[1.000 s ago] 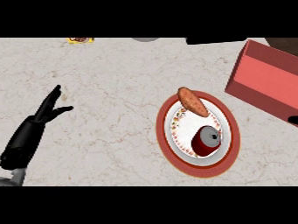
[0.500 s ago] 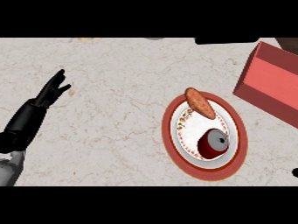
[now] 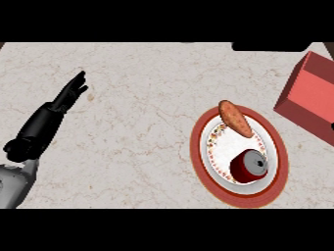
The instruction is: Pick the can from the plate and place it in the cardboard box
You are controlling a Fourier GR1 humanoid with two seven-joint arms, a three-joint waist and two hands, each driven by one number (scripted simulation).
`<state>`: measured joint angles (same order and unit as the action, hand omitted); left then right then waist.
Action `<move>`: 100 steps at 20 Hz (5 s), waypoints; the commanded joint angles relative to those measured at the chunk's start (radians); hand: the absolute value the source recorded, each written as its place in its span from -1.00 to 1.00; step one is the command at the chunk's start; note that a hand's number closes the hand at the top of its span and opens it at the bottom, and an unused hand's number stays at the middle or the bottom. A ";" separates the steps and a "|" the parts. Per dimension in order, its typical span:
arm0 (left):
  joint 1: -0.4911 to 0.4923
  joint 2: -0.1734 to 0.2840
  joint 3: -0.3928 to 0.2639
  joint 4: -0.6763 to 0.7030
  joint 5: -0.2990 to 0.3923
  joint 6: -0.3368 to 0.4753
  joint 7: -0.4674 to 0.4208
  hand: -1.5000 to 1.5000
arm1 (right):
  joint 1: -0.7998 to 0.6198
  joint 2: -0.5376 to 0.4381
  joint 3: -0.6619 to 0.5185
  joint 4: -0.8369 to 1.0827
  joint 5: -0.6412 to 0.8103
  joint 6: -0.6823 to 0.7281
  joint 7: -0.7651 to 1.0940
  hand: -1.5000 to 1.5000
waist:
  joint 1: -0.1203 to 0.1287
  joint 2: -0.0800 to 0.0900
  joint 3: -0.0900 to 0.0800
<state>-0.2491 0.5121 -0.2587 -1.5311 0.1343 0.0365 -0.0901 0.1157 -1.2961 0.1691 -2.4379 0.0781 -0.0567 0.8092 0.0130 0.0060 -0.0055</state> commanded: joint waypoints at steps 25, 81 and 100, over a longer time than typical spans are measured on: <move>-0.043 -0.078 0.000 0.056 -0.055 -0.032 -0.013 0.00 | -0.587 0.331 0.592 0.185 0.095 0.208 0.646 -1.00 | 0.024 -0.004 0.001; -0.008 -0.126 0.184 0.033 -0.120 -0.162 0.010 0.00 | -0.477 0.623 0.593 0.676 0.518 0.152 -0.565 1.00 | -0.005 0.002 0.009; 0.048 -0.149 0.192 -0.014 -0.160 -0.161 0.004 0.00 | -0.405 0.507 -0.040 0.478 0.256 0.021 -0.532 1.00 | -0.026 -0.009 0.006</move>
<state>-0.2063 0.3629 -0.0685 -1.5292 -0.0177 -0.1277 -0.0798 -0.2861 -0.8014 0.2826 -1.9941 0.4452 -0.0246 0.2140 -0.0168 -0.0034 -0.0001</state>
